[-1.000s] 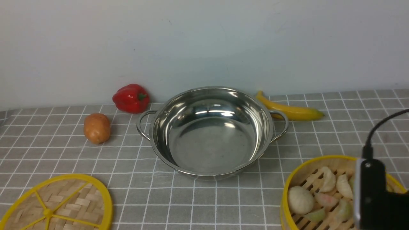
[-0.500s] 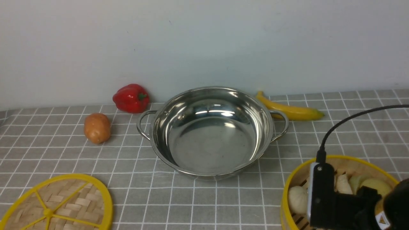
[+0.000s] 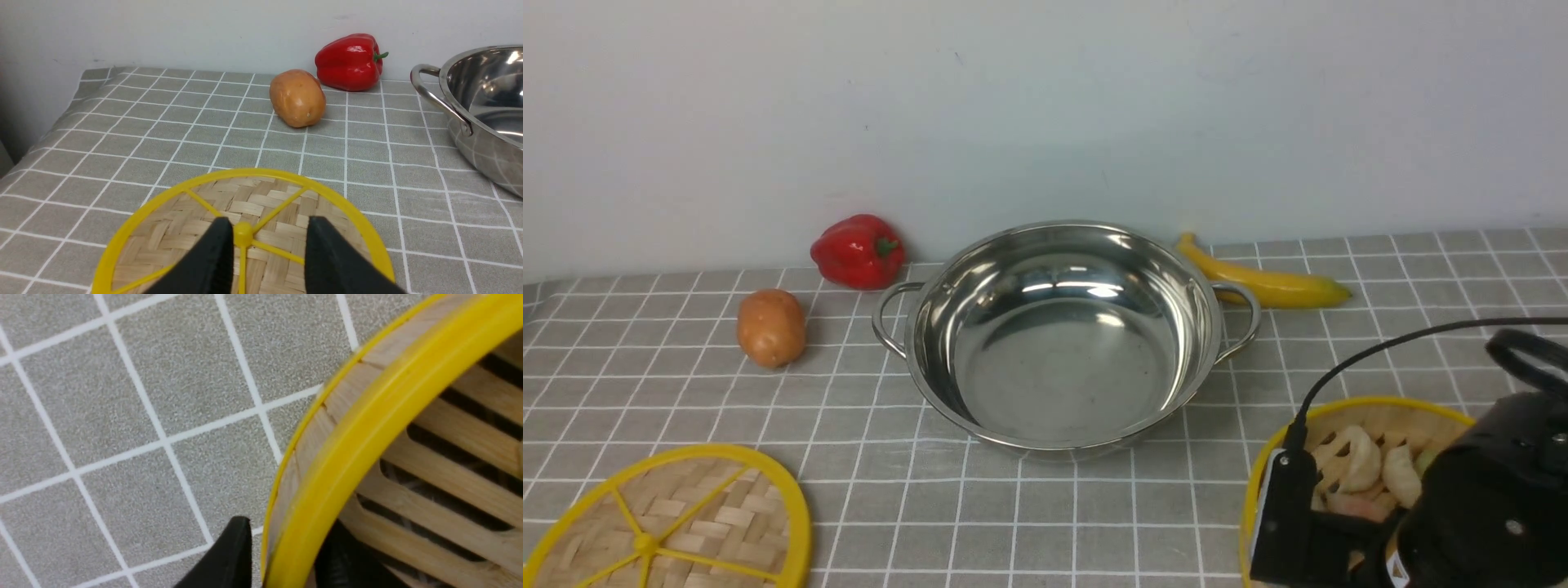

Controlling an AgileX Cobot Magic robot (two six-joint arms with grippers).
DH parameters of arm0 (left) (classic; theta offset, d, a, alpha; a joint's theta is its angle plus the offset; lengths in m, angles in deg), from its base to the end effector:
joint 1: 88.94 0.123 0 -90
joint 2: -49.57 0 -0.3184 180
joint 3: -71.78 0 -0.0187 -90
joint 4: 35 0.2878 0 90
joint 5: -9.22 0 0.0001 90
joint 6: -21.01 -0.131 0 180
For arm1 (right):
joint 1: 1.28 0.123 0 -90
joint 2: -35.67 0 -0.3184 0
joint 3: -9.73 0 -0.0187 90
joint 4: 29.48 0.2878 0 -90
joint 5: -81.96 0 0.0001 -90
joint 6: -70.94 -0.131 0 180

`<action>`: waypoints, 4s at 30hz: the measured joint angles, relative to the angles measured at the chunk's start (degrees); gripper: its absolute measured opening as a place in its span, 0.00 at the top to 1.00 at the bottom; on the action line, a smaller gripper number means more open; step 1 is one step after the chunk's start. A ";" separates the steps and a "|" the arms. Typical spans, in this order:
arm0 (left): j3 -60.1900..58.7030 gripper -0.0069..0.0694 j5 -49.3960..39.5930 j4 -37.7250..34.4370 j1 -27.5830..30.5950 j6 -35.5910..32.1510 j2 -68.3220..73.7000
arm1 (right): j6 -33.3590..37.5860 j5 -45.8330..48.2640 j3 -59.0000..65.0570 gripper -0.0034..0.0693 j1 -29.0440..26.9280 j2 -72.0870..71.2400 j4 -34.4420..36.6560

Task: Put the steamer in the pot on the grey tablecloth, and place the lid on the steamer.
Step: 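Reach for and grasp the rim of the bamboo steamer holding the buns with the right gripper, then place the bamboo steamer basket of food into the steel pot with the right gripper, then grasp the bamboo steamer lid lying on the table by its centre knob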

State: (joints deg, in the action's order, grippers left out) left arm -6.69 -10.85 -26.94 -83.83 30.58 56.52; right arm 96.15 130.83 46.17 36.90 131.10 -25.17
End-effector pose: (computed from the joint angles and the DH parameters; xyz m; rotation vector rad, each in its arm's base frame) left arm 0.0946 0.0148 0.1685 -0.1476 1.8325 0.0824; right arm 0.1961 0.1637 0.1310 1.5732 -2.6958 -0.0851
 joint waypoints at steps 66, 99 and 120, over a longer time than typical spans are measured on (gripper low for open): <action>0.00 0.59 0.00 0.00 0.00 0.00 0.00 | 21.52 24.17 -71.62 0.87 2.39 37.53 -0.43; 0.00 0.59 0.00 0.00 0.00 0.00 0.00 | 21.27 23.21 -72.03 0.74 2.39 41.92 -1.81; 0.00 0.59 0.00 0.00 0.00 0.00 0.00 | 13.49 21.74 -72.31 0.52 2.39 28.83 -3.83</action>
State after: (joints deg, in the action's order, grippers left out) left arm -6.69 -10.85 -26.94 -83.83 30.58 56.52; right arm 109.64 152.57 -26.14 39.28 159.94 -29.00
